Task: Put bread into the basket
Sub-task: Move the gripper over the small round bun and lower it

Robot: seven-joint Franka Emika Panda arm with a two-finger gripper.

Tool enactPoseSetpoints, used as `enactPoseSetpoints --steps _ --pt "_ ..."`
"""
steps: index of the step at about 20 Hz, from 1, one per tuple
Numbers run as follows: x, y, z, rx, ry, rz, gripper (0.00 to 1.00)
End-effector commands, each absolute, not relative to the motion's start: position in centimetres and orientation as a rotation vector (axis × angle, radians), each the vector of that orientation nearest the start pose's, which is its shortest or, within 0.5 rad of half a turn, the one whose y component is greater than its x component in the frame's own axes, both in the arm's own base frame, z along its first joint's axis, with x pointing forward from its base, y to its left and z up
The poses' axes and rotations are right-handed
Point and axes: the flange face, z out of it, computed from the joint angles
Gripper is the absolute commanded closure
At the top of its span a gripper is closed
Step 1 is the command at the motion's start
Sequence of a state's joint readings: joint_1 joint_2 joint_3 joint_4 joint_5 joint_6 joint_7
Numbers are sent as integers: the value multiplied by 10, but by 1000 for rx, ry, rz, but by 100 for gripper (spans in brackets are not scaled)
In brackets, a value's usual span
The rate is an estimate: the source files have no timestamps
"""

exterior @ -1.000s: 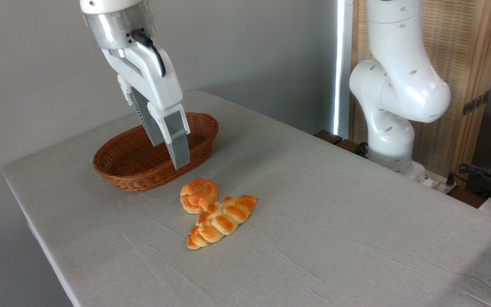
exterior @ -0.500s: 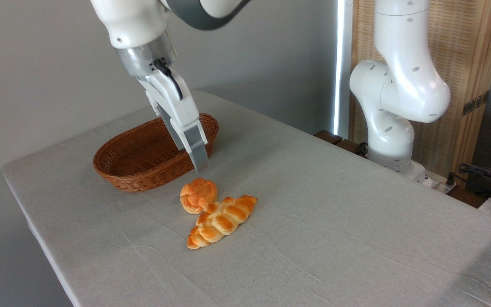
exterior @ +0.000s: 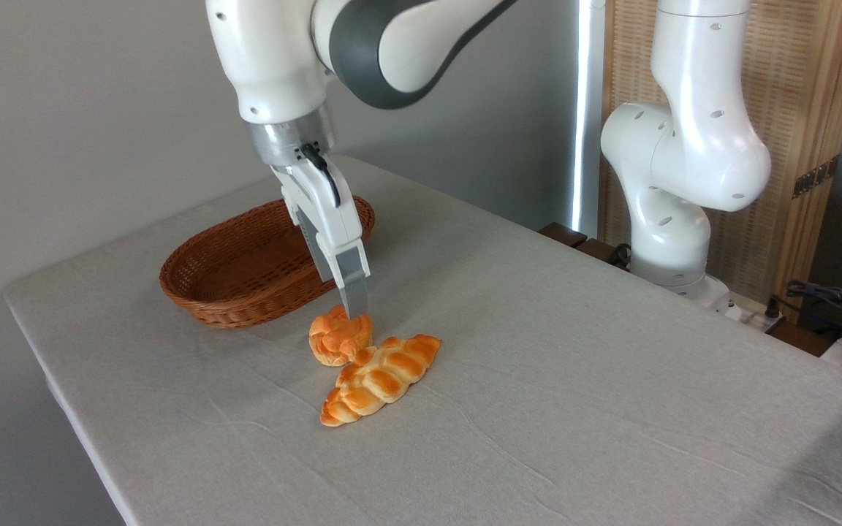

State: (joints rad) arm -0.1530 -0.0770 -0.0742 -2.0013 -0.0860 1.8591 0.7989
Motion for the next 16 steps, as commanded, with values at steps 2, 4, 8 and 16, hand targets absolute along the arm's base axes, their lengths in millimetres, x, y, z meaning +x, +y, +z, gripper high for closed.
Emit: enactPoseSetpoints --steps 2,4,8,16 --pt "496 -125 462 -2797 1563 2 0" --pt "497 -127 459 -2789 1562 -41 0" --pt "493 -141 438 -2769 1590 -77 0" --pt "493 -147 426 -2777 1599 -76 0"
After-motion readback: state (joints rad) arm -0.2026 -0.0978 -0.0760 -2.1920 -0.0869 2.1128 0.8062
